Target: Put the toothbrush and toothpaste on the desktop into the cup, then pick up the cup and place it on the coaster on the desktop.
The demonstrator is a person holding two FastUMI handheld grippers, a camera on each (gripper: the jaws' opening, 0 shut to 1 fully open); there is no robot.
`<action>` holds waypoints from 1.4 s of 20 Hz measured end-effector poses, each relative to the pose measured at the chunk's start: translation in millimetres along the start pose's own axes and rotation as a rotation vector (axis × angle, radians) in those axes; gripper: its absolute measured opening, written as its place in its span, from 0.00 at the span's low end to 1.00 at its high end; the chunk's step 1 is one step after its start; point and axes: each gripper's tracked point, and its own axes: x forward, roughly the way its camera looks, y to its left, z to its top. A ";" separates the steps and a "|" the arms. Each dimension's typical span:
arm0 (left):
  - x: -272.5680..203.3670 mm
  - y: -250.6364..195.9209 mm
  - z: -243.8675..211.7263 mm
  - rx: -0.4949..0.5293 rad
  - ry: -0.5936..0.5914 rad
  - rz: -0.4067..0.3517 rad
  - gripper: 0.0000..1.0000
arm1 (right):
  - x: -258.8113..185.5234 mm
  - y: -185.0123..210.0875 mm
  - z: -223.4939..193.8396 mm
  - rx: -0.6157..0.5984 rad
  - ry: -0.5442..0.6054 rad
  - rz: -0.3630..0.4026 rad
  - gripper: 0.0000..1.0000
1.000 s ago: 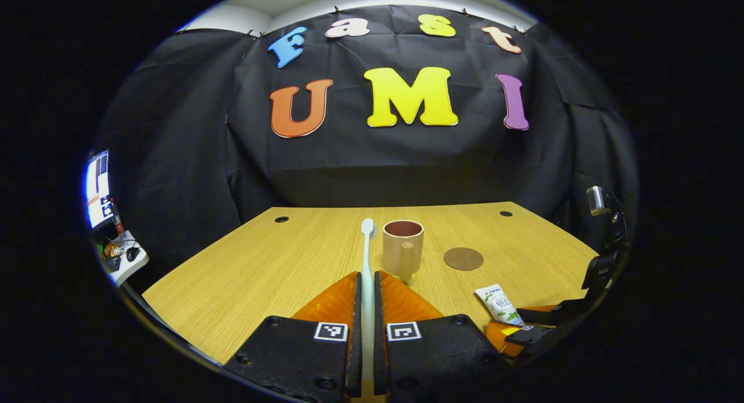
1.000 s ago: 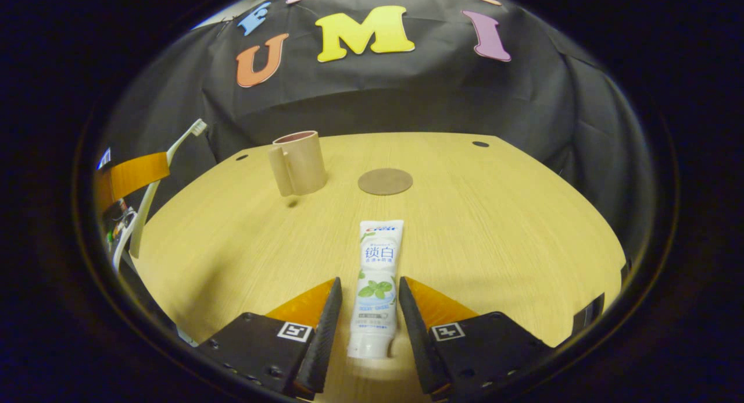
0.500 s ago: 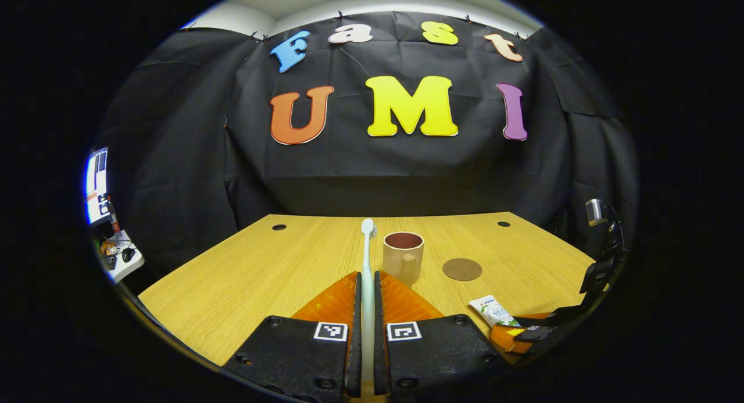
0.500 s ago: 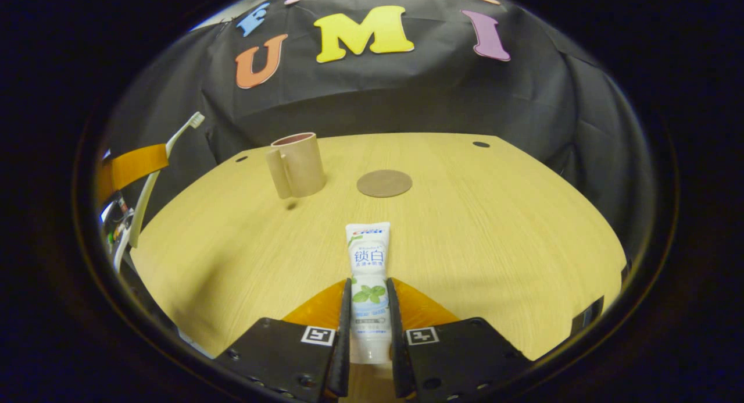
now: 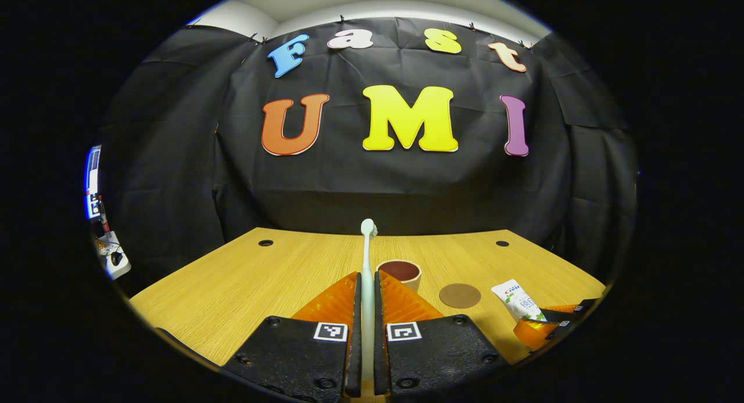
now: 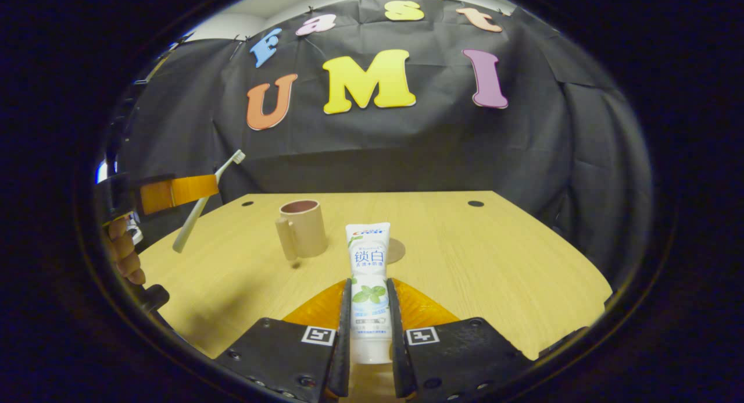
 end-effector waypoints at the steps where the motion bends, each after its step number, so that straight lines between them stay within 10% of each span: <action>1: 6.8 -0.1 6.6 0.009 -0.016 0.002 0.11 | -0.7 0.9 9.0 0.003 -0.022 0.008 0.29; 12: 135.8 -36.6 51.8 0.044 -0.068 -0.021 0.11 | 38.1 -36.2 30.8 0.064 -0.055 -0.016 0.31; 28: 163.7 -38.9 13.0 0.010 0.022 -0.017 0.13 | 50.2 -51.0 5.8 0.070 -0.006 -0.032 0.29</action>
